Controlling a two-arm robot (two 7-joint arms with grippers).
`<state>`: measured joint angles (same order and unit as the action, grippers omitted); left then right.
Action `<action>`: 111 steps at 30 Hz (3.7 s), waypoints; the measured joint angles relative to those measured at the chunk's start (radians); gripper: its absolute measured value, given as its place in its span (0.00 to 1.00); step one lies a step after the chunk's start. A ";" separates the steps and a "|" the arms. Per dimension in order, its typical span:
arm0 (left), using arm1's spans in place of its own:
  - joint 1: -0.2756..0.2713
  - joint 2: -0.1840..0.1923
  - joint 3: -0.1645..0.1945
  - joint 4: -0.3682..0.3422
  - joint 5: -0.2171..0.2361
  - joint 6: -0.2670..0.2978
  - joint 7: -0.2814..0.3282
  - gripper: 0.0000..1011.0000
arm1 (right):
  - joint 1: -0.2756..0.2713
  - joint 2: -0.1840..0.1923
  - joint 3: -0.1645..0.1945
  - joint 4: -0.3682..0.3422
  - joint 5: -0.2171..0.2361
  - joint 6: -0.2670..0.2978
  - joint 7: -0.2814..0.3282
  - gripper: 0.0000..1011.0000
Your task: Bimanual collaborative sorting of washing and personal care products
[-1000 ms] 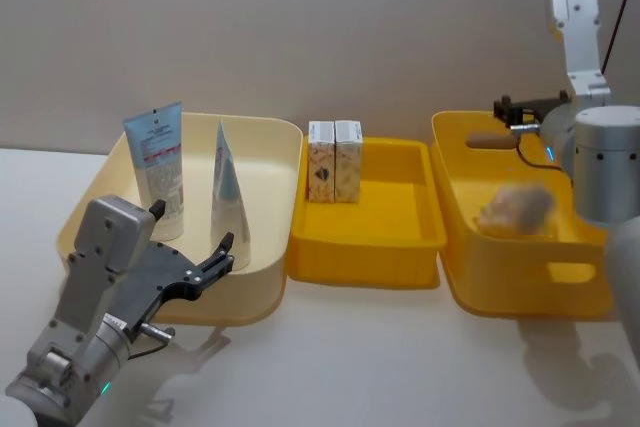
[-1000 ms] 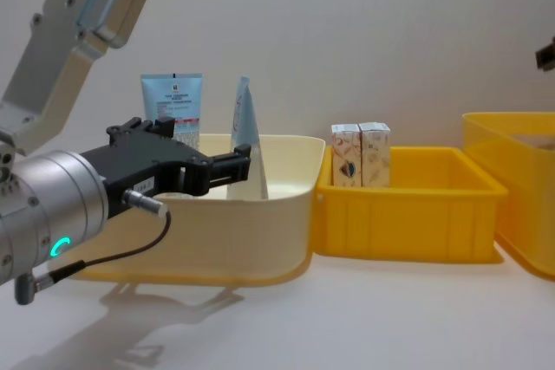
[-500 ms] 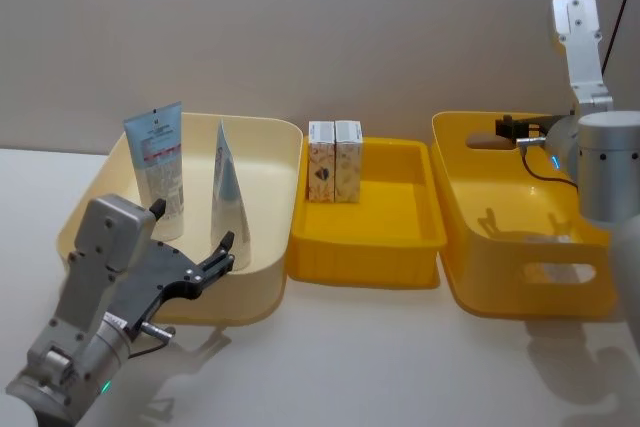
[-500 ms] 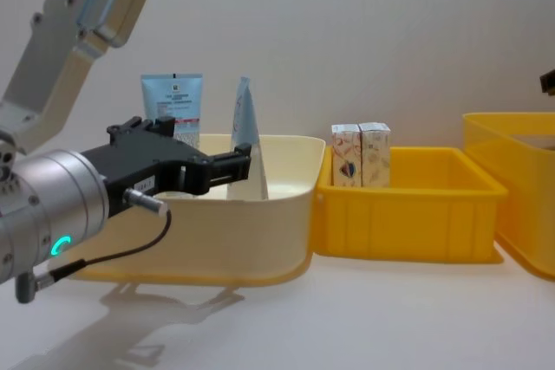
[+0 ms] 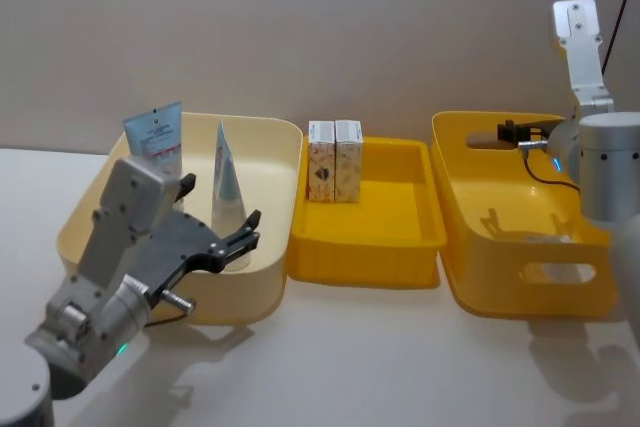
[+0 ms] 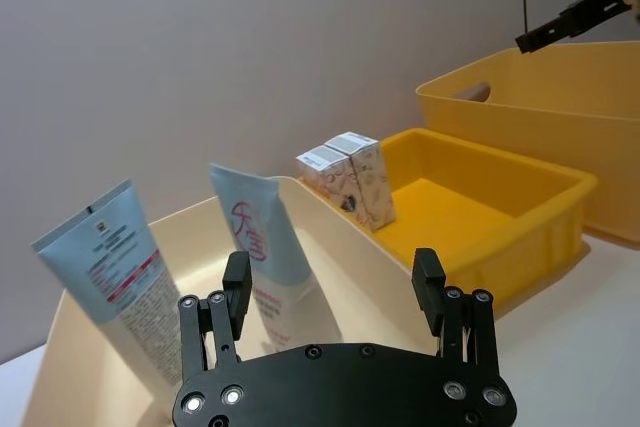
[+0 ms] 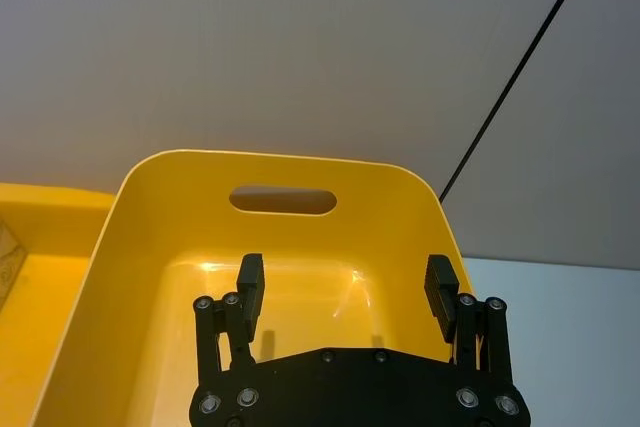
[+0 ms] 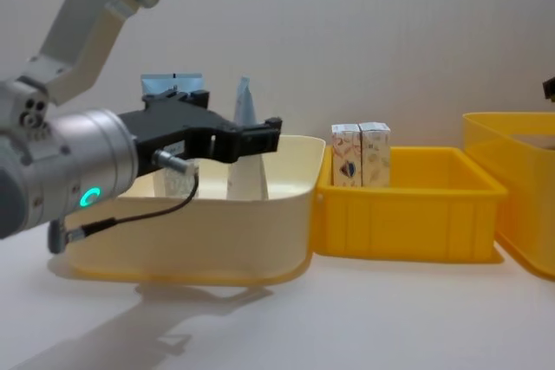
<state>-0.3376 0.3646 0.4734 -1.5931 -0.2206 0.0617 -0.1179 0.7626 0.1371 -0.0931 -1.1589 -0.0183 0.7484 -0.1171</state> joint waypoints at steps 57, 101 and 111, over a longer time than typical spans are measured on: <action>-0.247 -0.149 -0.016 0.414 -0.020 0.020 -0.142 0.99 | 0.002 0.001 0.001 0.007 0.000 0.004 0.001 0.99; -0.319 -0.182 -0.020 0.513 0.015 -0.017 -0.151 0.28 | 0.002 0.001 0.001 0.007 0.000 0.004 0.001 0.99; -0.320 -0.183 -0.020 0.515 0.015 -0.018 -0.151 0.24 | 0.002 0.001 0.001 0.007 0.000 0.004 0.001 0.99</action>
<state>-0.6575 0.1817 0.4531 -1.0786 -0.2052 0.0439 -0.2694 0.7648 0.1385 -0.0924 -1.1520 -0.0183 0.7521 -0.1160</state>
